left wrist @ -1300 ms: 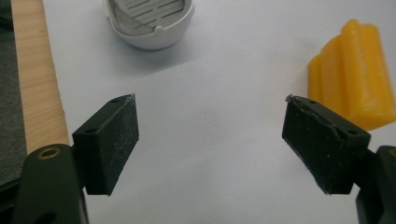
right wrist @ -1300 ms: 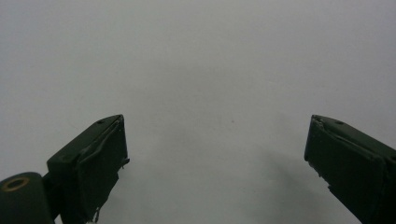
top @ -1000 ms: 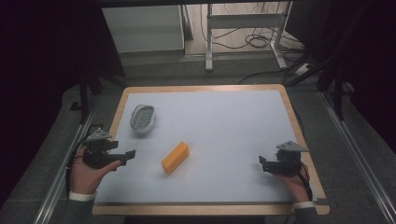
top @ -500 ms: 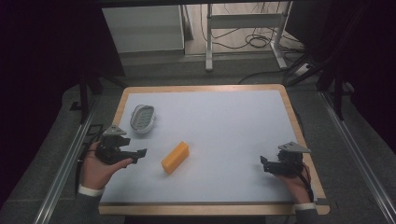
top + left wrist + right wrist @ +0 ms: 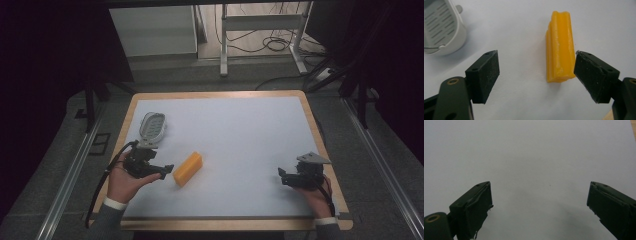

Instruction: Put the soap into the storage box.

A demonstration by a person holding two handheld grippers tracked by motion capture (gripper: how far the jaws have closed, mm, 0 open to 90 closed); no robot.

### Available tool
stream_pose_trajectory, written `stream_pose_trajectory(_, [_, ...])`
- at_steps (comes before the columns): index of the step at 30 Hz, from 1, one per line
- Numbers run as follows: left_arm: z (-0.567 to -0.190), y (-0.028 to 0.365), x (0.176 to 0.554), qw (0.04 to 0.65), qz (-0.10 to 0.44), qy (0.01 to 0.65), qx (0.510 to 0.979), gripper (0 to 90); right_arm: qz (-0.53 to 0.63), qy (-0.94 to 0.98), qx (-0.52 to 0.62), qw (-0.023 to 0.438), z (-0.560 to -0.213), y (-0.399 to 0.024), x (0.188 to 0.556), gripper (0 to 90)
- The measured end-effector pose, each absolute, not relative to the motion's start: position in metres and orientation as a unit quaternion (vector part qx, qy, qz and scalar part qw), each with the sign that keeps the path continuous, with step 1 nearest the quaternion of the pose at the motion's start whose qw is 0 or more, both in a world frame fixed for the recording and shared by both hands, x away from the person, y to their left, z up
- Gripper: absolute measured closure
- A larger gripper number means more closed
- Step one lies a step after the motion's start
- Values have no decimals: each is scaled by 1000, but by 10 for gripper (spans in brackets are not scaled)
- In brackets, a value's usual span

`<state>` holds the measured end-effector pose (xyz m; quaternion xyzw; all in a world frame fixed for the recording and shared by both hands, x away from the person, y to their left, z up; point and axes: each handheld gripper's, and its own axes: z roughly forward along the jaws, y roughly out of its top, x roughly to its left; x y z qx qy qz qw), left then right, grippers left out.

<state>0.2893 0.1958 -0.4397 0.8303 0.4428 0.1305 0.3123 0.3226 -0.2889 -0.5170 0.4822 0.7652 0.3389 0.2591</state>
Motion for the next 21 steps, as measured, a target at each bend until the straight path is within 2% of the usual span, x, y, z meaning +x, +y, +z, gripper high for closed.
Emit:
stream_pose_trajectory(8, [-453,175,300,302,111,432,843,199,338,768,479,257,-517,-287,322,60])
stream_pose_trajectory(21, [-464,146,308,277,110,417,859,219,337,770,478,256,-518,-286,322,60])
